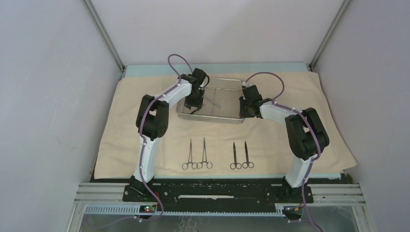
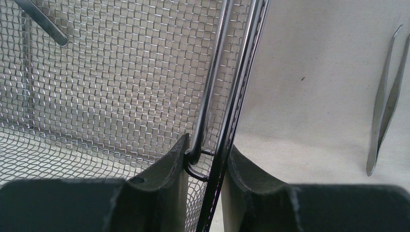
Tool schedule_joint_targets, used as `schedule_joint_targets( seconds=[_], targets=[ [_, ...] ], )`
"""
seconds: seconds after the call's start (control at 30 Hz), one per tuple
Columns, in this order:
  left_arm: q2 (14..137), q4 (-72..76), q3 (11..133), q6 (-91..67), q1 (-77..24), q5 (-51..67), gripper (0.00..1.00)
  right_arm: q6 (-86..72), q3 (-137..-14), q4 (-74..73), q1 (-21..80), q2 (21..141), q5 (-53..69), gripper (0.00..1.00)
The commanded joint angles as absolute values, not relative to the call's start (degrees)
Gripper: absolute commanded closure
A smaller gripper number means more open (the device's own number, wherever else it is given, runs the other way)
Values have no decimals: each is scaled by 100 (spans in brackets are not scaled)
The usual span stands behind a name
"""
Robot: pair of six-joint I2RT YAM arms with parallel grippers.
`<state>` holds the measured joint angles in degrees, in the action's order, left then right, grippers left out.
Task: Open and lay out the surgical kit
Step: Adjust the medical item in the container.
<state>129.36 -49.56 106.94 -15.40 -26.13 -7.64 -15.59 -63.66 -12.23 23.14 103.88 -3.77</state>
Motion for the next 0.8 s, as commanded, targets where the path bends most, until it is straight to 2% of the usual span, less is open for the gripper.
schedule_joint_targets(
  seconds=[0.0,0.3,0.4,0.5,0.63,0.77],
  targets=[
    [12916,-4888,10744,-1362,-2531,-881,51,-1562,-6451,-567,2198,10352,-61,100],
    [13293,-4920,10731,-1622,-2526,-48,58,-1555,-6446,-536,2132,10327,-61,100],
    [13295,-4878,10733,-1720,-2572,-63,66,-1568,-6443,-541,2127,10344,57,100],
    [13328,-4936,10791,-1838,-2575,-92,76,-1582,-6446,-569,2142,10323,122,91],
    [13311,-4923,10771,-1896,-2588,-44,88,-1582,-6450,-618,2145,10216,75,72],
    [13216,-4774,10721,-1887,-2593,282,94,-1623,-6451,-697,2153,10042,7,46]
  ],
)
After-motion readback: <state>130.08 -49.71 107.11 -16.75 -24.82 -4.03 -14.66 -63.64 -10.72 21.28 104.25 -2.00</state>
